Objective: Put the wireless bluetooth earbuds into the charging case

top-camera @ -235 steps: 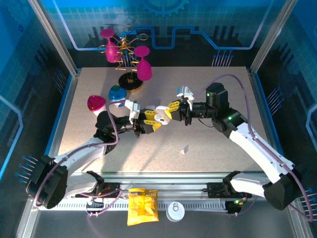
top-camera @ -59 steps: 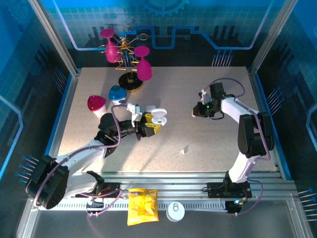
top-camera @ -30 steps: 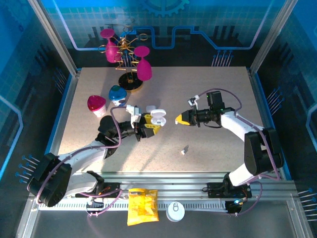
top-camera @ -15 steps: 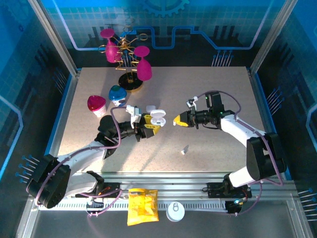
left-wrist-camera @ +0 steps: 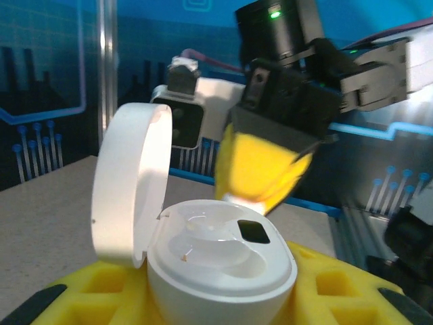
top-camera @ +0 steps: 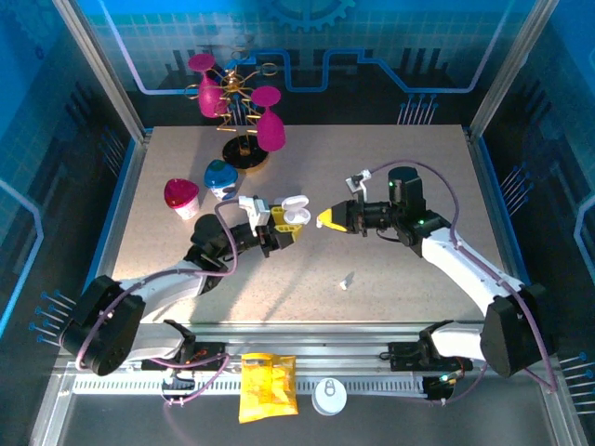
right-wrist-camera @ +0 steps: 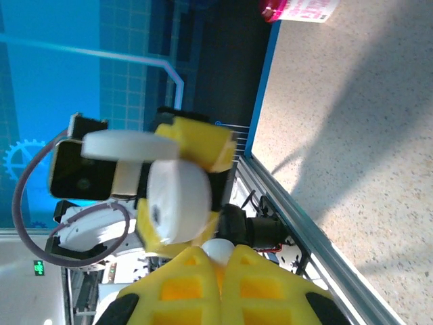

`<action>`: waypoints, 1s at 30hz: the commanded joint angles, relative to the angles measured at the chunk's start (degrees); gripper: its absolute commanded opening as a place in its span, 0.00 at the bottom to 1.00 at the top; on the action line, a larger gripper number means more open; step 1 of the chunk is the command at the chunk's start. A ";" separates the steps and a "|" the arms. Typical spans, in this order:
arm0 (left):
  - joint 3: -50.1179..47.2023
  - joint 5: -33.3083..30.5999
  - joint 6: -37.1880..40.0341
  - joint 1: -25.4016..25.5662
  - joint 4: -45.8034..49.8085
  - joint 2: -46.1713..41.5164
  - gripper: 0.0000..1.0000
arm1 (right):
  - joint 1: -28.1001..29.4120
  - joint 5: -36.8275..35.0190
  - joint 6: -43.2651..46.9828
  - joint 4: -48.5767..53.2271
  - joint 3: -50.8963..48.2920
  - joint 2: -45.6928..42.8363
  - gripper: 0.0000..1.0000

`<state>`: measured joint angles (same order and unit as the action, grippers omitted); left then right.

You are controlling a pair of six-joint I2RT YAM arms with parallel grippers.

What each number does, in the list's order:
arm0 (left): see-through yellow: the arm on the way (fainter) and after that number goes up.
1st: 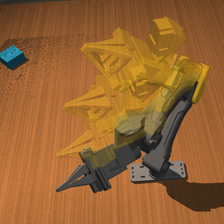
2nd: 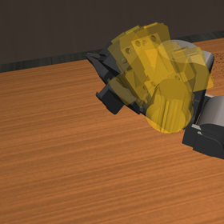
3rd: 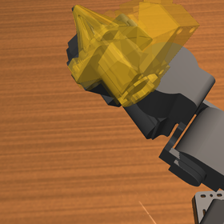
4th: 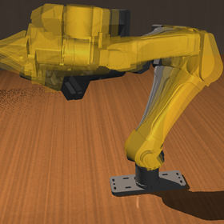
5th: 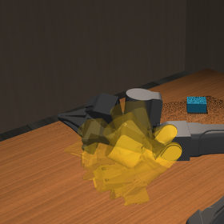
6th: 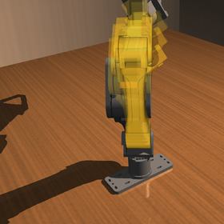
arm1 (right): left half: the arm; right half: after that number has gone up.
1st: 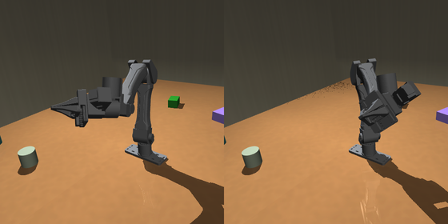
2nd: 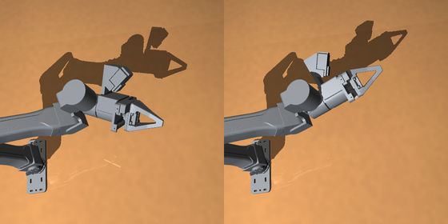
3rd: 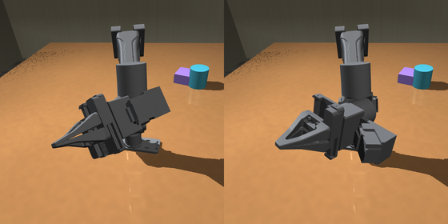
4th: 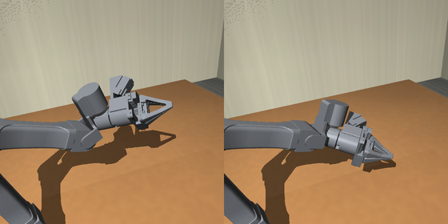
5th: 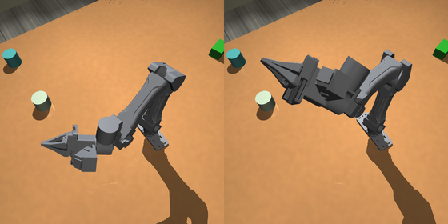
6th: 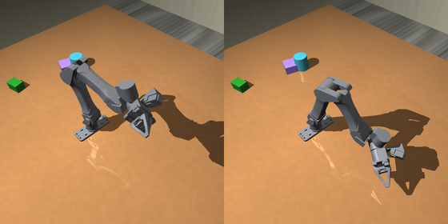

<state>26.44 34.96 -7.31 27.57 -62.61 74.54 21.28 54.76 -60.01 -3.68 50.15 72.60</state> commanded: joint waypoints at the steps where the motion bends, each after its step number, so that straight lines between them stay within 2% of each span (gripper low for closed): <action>1: -0.07 -4.96 3.31 -0.09 -6.32 2.34 0.33 | 1.90 -3.55 -1.67 -4.33 3.56 -2.21 0.00; 11: 1.44 -7.82 5.96 1.56 -8.39 5.85 0.33 | 6.69 -5.96 0.29 -3.44 9.05 -0.80 0.00; 20: 2.83 -9.88 7.49 3.14 -7.52 5.83 0.30 | 9.54 -15.29 11.24 11.64 14.89 1.05 0.00; 30: 4.06 -10.53 7.66 4.14 -7.44 6.27 0.30 | 11.87 -18.87 14.60 15.73 16.77 3.16 0.01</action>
<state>28.75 25.21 -1.06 31.05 -68.05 80.05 31.90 38.04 -48.23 8.73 64.53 74.98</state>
